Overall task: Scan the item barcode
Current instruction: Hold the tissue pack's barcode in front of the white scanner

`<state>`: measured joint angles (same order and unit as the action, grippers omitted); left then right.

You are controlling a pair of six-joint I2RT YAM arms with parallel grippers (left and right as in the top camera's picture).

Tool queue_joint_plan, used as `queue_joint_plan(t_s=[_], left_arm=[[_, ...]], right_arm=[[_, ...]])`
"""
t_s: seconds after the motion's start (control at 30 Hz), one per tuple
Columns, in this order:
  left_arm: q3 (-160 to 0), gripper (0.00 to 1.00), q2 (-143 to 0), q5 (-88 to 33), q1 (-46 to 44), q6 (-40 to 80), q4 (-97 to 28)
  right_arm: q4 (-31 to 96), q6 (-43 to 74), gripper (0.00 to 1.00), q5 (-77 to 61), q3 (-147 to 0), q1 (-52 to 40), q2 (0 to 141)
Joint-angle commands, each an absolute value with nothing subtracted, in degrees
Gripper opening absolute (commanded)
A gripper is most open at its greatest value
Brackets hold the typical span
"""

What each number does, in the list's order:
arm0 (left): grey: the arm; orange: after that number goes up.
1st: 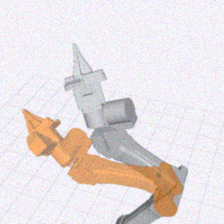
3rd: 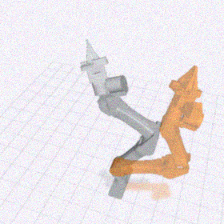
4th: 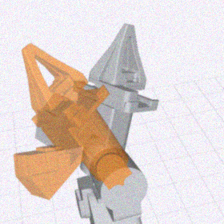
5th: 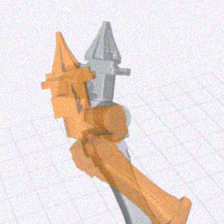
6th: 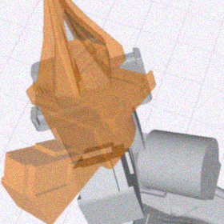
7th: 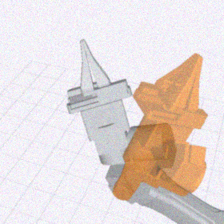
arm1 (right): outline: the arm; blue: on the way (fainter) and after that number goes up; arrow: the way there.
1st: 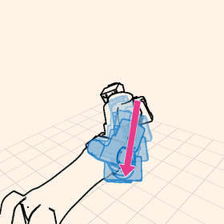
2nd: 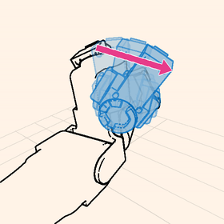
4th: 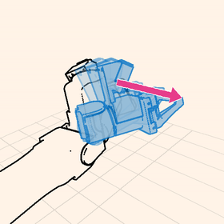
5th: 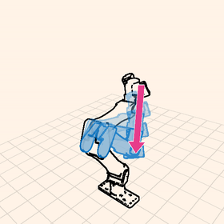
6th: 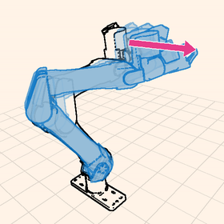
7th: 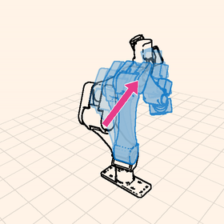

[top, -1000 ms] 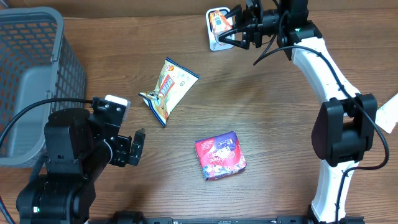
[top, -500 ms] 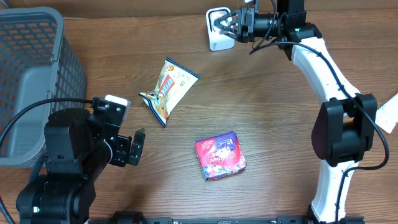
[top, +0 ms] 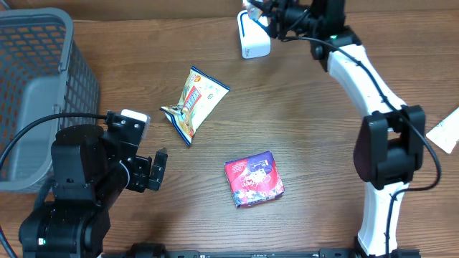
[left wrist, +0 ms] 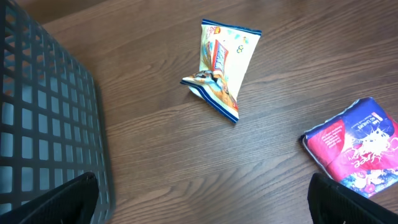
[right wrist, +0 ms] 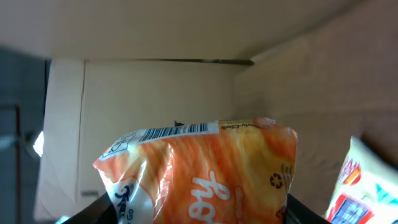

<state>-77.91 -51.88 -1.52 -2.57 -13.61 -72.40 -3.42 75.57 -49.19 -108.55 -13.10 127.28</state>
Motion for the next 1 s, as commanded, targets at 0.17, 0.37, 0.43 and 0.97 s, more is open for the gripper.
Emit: queue_joint_plan(t_s=[0.17,0.37,0.43,0.97], left_arm=[[-77.9,1.00,-51.7,-2.2,-2.2,-12.8,-72.2],[-77.9,1.00,-51.7,-2.2,-2.2,-12.8,-72.2],[-77.9,1.00,-51.7,-2.2,-2.2,-12.8,-72.2],[-77.9,1.00,-51.7,-2.2,-2.2,-12.8,-72.2]], right_arm=[[-14.0,96.3,0.58,-41.7,-109.6,-14.2,134.9],[-14.0,102.5,0.63,-32.9,-109.6,-14.2,135.8],[-14.0,103.7,0.63,-30.5,-109.6,-14.4,135.8],[-14.0,115.4,0.64,-22.3,-109.6,-15.6,139.2]])
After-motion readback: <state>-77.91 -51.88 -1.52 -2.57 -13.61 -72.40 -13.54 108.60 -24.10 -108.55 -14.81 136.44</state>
